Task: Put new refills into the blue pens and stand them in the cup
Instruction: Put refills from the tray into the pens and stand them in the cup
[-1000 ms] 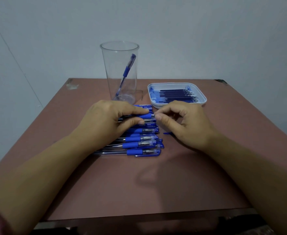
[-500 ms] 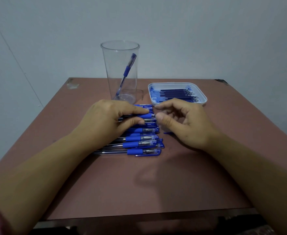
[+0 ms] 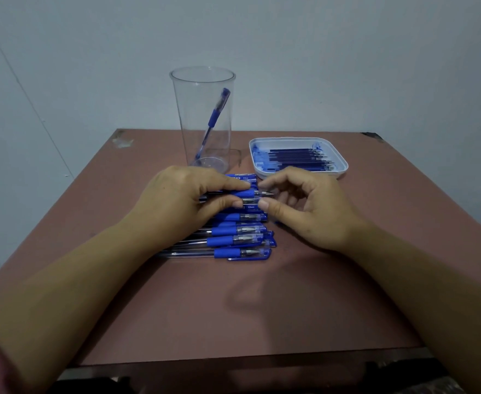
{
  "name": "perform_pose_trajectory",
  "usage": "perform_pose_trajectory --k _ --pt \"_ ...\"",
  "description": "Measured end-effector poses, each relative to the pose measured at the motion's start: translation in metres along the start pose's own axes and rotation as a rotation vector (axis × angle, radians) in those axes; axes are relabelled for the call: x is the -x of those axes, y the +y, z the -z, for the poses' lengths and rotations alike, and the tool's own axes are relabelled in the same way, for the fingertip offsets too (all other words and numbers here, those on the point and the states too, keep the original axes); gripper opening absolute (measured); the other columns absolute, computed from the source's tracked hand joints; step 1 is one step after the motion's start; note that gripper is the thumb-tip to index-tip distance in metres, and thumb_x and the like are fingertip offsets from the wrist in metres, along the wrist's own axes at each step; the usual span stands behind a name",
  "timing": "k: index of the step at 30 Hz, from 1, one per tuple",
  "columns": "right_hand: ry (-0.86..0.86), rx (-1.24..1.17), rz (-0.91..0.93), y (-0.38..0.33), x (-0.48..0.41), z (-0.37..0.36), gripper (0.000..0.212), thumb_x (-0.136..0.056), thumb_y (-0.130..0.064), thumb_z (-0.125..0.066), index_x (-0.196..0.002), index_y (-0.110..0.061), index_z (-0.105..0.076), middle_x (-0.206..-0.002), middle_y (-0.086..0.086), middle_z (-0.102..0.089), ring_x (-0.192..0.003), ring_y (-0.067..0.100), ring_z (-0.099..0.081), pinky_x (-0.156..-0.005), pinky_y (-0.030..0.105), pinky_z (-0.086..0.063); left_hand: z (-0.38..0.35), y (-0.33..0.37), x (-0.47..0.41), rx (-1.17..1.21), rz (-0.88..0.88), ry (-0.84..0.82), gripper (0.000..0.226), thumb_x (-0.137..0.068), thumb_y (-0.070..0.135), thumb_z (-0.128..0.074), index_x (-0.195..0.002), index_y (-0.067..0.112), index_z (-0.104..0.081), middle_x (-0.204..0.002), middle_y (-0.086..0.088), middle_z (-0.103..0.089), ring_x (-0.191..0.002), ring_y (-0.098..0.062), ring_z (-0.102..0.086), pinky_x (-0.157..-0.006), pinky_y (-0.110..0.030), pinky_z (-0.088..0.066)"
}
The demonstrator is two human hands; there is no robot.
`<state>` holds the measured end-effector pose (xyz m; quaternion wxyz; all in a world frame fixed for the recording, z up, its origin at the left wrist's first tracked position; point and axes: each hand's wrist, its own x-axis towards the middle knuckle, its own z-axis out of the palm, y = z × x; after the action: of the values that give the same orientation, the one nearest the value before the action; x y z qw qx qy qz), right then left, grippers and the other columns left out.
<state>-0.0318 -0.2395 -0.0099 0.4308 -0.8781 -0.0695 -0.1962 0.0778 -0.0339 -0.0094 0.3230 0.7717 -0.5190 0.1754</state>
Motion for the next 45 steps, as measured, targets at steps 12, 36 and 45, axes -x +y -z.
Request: perform_pose_trajectory --k 12,36,45 --pt "0.075 0.086 0.026 0.0 0.0 0.002 0.018 -0.086 -0.016 -0.072 -0.102 -0.023 -0.071 -0.09 -0.007 -0.07 -0.081 0.014 -0.065 -0.074 0.027 -0.055 0.0 -0.002 0.0 -0.002 0.027 -0.003 0.035 -0.085 0.053 -0.058 -0.113 0.035 -0.071 -0.094 0.014 -0.074 -0.082 -0.002 -0.067 -0.072 -0.028 -0.054" --pt "-0.298 0.477 -0.094 0.004 -0.009 0.028 0.03 -0.095 -0.014 -0.058 -0.119 -0.032 -0.065 -0.104 -0.017 -0.066 -0.092 -0.005 -0.057 -0.082 0.009 -0.041 0.002 0.0 -0.001 0.008 0.099 0.013 0.034 -0.08 0.049 -0.061 -0.108 0.035 -0.072 -0.094 0.012 -0.074 -0.087 -0.001 -0.063 -0.072 -0.016 -0.046" --pt "0.013 0.176 0.101 0.001 -0.001 0.011 0.024 -0.087 -0.024 -0.071 -0.111 -0.024 -0.07 -0.095 -0.013 -0.068 -0.085 0.009 -0.067 -0.077 0.033 -0.058 -0.001 -0.001 -0.001 0.027 0.078 0.006 0.038 -0.082 0.057 -0.058 -0.111 0.037 -0.071 -0.093 0.015 -0.074 -0.083 -0.002 -0.067 -0.072 -0.034 -0.056"
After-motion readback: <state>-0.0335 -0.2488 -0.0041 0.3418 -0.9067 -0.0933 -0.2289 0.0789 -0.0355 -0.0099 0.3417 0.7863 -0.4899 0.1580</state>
